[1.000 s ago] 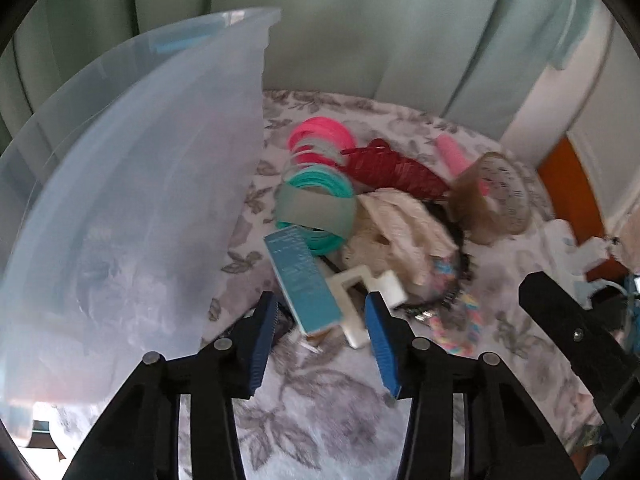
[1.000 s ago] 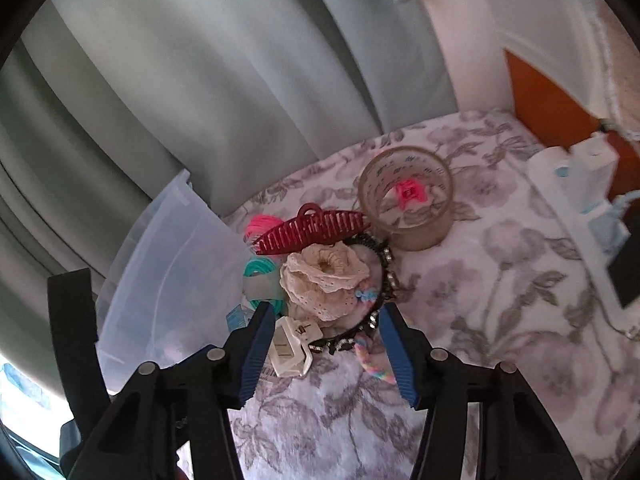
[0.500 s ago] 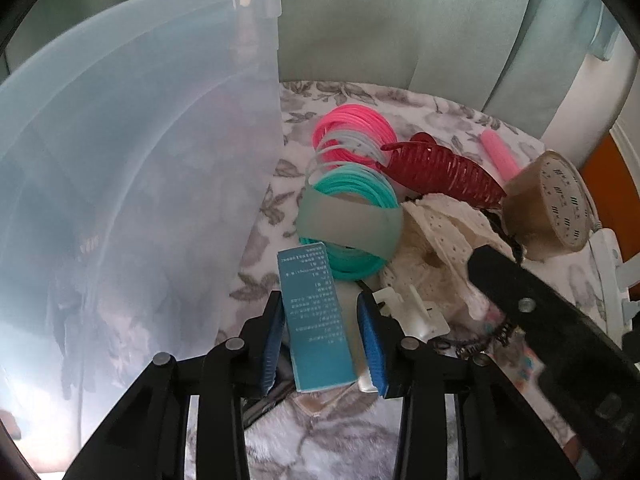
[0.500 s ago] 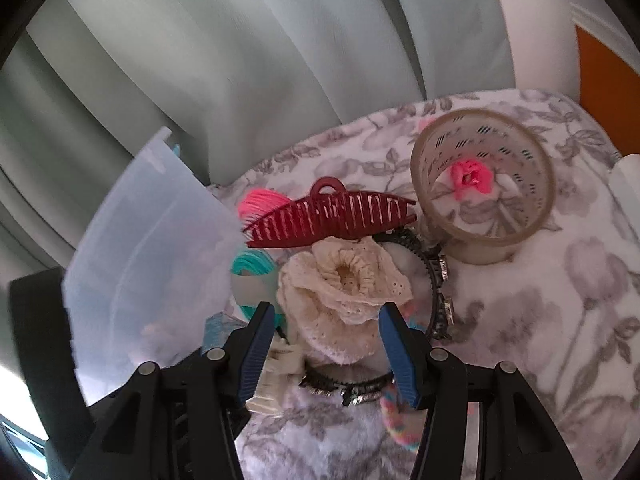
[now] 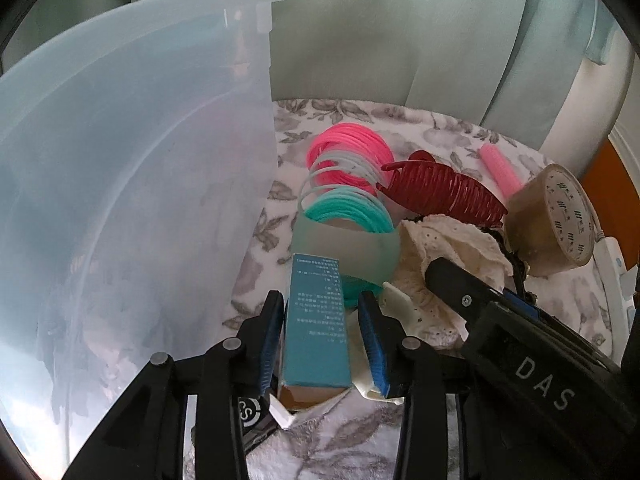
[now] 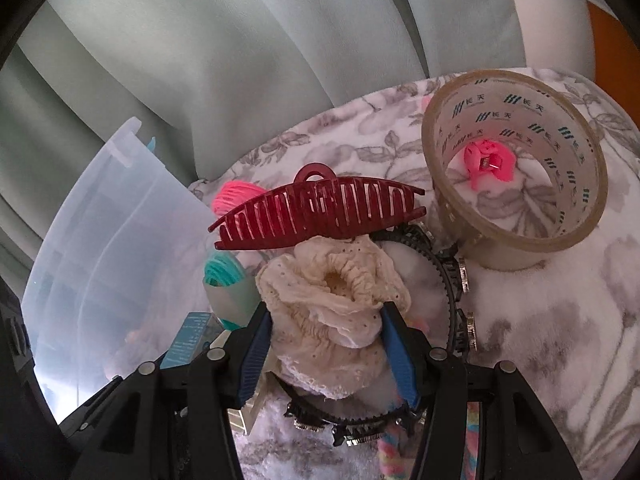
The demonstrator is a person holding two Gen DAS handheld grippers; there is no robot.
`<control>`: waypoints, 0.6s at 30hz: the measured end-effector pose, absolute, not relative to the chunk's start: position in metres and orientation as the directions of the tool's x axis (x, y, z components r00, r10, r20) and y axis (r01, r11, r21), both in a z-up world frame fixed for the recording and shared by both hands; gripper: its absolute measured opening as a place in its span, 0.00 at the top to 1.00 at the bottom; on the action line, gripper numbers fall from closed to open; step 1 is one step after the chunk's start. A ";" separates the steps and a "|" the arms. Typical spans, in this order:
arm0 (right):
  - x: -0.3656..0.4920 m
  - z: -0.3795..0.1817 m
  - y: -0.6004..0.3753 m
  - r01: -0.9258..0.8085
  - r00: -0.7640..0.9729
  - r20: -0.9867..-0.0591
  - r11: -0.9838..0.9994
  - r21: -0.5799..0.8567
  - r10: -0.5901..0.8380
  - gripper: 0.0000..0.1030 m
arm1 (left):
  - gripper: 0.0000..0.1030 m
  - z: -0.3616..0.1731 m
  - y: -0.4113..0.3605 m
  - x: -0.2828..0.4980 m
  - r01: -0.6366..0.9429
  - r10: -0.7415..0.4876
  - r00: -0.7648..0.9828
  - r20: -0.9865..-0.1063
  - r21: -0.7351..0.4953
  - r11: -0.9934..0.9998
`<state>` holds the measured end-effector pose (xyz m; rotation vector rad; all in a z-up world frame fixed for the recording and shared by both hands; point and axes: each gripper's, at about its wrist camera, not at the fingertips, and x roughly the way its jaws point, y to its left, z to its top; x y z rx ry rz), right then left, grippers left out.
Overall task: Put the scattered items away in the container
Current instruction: 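Grasp the teal box with the left gripper while the right gripper grasps the lace scrunchie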
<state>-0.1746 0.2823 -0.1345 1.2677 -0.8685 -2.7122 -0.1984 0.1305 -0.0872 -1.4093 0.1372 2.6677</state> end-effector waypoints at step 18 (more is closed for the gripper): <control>-0.145 -0.122 0.297 -0.288 -0.698 -0.694 -0.818 0.498 -0.176 0.78 | 0.75 -0.086 0.132 -0.194 -0.150 0.047 -0.528 -0.848 0.038 -0.988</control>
